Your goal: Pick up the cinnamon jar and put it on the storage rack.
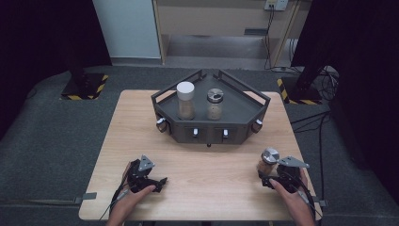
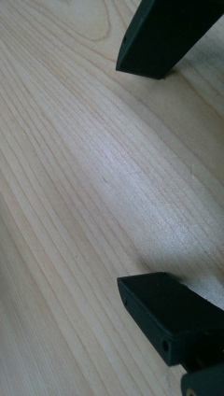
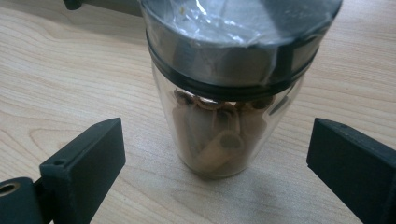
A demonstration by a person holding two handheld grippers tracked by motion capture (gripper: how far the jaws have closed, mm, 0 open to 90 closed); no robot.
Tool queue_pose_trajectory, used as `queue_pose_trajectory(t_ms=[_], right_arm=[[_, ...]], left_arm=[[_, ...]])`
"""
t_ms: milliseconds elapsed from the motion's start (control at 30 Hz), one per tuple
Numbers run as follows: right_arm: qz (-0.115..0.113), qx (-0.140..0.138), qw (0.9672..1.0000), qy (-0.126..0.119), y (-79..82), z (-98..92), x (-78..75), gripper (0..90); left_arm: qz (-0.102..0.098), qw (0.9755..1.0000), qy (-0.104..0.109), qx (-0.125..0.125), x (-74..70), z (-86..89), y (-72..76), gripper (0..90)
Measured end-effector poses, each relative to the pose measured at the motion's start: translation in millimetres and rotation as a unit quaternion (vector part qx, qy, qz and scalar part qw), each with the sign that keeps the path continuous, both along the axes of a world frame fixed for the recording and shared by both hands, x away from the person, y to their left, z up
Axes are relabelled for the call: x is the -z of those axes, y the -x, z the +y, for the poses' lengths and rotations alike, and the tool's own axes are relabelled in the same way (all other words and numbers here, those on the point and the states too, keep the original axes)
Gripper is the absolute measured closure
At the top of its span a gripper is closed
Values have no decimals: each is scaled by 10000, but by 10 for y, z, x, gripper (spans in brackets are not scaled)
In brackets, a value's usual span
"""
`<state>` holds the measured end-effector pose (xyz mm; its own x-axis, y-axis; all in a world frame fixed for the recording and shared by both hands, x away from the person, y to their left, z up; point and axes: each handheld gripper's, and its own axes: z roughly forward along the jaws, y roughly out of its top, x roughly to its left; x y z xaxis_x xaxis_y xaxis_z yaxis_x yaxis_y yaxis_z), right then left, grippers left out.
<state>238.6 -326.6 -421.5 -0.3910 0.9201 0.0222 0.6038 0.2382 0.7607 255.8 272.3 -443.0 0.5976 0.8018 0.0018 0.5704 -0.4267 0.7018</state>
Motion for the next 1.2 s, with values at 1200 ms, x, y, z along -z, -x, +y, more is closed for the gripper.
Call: queue_pose_trajectory(t_ms=[1200], right_arm=[[-53,-58,9998,190,-180,134,-24,162]], left_arm=[[0,10000,0,-1,0,0,0,0]])
